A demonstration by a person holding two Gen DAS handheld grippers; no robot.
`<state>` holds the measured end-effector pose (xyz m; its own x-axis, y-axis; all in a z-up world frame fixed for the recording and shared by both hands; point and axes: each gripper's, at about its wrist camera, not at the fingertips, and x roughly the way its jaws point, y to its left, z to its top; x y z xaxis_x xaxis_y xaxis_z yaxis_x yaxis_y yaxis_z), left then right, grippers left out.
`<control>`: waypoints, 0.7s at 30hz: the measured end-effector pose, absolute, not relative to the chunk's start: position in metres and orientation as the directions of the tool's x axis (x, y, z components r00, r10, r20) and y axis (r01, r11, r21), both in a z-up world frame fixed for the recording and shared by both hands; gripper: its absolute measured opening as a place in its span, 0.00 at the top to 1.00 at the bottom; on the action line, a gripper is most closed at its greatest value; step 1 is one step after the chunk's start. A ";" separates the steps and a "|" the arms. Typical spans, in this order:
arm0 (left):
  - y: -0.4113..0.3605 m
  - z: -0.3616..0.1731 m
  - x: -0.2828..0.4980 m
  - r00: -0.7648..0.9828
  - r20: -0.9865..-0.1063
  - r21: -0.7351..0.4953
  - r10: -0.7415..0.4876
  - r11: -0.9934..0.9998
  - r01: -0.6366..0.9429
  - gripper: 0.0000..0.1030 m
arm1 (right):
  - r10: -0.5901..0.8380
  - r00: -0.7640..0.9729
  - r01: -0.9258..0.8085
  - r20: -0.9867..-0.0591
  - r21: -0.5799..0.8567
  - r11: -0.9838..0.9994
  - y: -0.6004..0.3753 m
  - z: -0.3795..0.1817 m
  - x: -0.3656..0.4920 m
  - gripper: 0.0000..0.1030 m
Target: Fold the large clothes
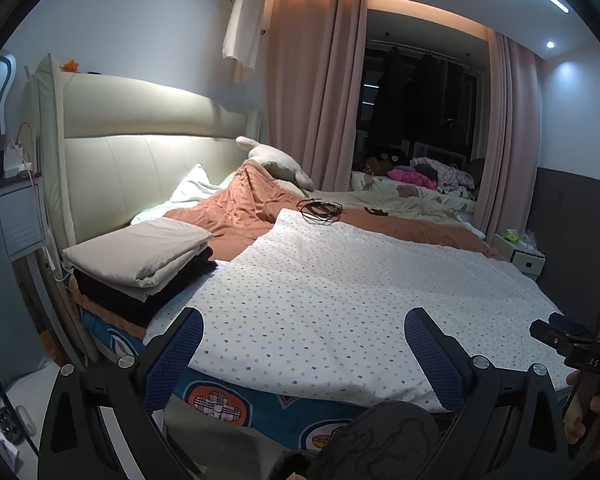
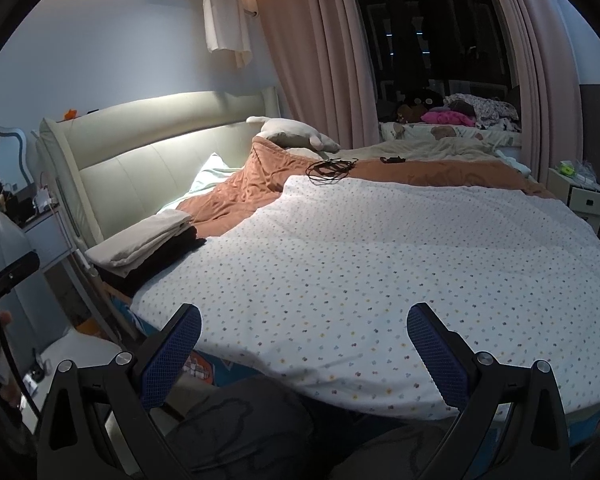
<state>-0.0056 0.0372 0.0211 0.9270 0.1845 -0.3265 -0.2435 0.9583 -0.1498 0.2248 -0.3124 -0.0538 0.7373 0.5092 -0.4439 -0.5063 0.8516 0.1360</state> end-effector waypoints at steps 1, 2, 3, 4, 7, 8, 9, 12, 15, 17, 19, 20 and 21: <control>0.037 0.021 -0.006 0.927 -0.327 -0.148 0.185 0.959 -0.243 0.02 | 0.510 0.737 -0.507 -0.444 0.137 0.851 -0.313 -0.054 0.225 0.00; 0.037 0.022 -0.006 0.927 -0.327 -0.147 0.185 0.959 -0.243 0.02 | 0.511 0.737 -0.506 -0.443 0.139 0.851 -0.313 -0.054 0.225 0.00; 0.037 0.022 -0.006 0.927 -0.326 -0.147 0.186 0.959 -0.244 0.02 | 0.511 0.736 -0.506 -0.444 0.140 0.851 -0.314 -0.054 0.225 0.00; 0.037 0.022 -0.006 0.927 -0.326 -0.147 0.185 0.959 -0.243 0.02 | 0.510 0.737 -0.505 -0.444 0.142 0.852 -0.314 -0.054 0.225 0.00; 0.038 0.024 -0.007 0.928 -0.328 -0.152 0.176 0.960 -0.236 0.02 | 0.509 0.736 -0.502 -0.445 0.145 0.853 -0.314 -0.054 0.224 0.00; 0.038 0.024 -0.007 0.929 -0.328 -0.153 0.172 0.961 -0.232 0.02 | 0.509 0.736 -0.501 -0.446 0.146 0.853 -0.314 -0.055 0.224 0.00; 0.038 0.024 -0.008 0.929 -0.328 -0.152 0.171 0.961 -0.231 0.02 | 0.508 0.737 -0.500 -0.446 0.147 0.853 -0.315 -0.055 0.224 0.00; 0.037 0.025 -0.009 0.933 -0.324 -0.152 0.157 0.965 -0.215 0.02 | 0.506 0.737 -0.495 -0.449 0.151 0.855 -0.316 -0.056 0.223 0.00; 0.035 0.025 -0.008 0.932 -0.324 -0.139 0.162 0.966 -0.216 0.00 | 0.504 0.738 -0.491 -0.450 0.155 0.857 -0.318 -0.055 0.224 0.00; 0.034 0.025 -0.008 0.933 -0.323 -0.136 0.159 0.968 -0.212 0.00 | 0.503 0.739 -0.490 -0.449 0.154 0.858 -0.318 -0.055 0.224 0.00; 0.034 0.025 -0.008 0.933 -0.321 -0.133 0.161 0.968 -0.213 0.00 | 0.502 0.740 -0.490 -0.448 0.151 0.858 -0.319 -0.055 0.223 0.00; 0.034 0.025 -0.009 0.933 -0.321 -0.130 0.164 0.968 -0.215 0.00 | 0.502 0.740 -0.490 -0.448 0.152 0.858 -0.319 -0.055 0.223 0.00; 0.034 0.025 -0.009 0.932 -0.322 -0.128 0.167 0.968 -0.217 0.00 | 0.501 0.740 -0.490 -0.449 0.152 0.858 -0.319 -0.055 0.223 0.00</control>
